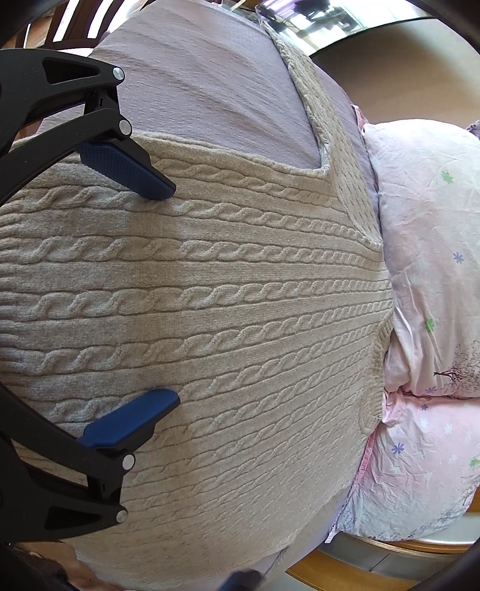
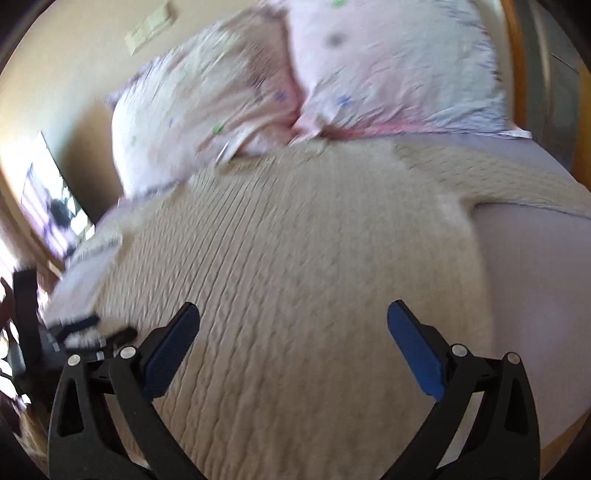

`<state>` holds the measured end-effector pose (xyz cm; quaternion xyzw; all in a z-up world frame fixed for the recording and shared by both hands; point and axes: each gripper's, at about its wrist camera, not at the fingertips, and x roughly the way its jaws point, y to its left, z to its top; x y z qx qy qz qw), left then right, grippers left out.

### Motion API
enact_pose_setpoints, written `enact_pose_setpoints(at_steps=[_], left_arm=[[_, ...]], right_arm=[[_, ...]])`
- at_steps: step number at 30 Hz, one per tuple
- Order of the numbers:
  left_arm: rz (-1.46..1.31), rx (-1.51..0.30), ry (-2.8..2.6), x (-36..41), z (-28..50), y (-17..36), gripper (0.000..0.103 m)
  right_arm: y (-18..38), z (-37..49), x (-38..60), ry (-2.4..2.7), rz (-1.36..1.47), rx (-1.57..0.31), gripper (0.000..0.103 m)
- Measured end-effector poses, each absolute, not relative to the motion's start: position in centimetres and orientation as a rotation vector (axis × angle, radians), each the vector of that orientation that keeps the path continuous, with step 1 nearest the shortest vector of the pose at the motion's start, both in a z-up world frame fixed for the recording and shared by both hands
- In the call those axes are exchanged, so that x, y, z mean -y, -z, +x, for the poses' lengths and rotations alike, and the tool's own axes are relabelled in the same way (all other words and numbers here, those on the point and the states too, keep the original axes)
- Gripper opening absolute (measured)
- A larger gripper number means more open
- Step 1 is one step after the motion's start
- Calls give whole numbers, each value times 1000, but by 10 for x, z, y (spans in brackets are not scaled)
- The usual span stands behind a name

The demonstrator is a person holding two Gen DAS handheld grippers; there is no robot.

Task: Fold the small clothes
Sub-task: 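Grasp a sweater sleeve with the right tool and fold it across the body, then grasp the other sleeve with the left tool and fold it across the body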

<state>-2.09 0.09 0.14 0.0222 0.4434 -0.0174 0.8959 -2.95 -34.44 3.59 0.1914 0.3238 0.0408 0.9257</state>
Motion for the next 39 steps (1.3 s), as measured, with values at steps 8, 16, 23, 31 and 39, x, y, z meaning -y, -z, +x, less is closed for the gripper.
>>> enact_pose_setpoints(at_steps=[8,16,23,31,39], left_arm=[[-1,-859,147,-9,-10,-10,102],[-269,-586,329,-69,-6,-49,102],[-264,-612,86,-138,22,-55,102],[-525,-564,-108,-255,41,-49,102],[-730,-584,-231,-324,64,-24,96]], right_arm=[[-26,-10,601,474,902,-585,70],[31,-12,699,646,1194,-529,28],[10,13,690,643,1058,-479,7],[-123,87,417,-14,448,-419,7],[-42,121,175,-550,222,-844,35]])
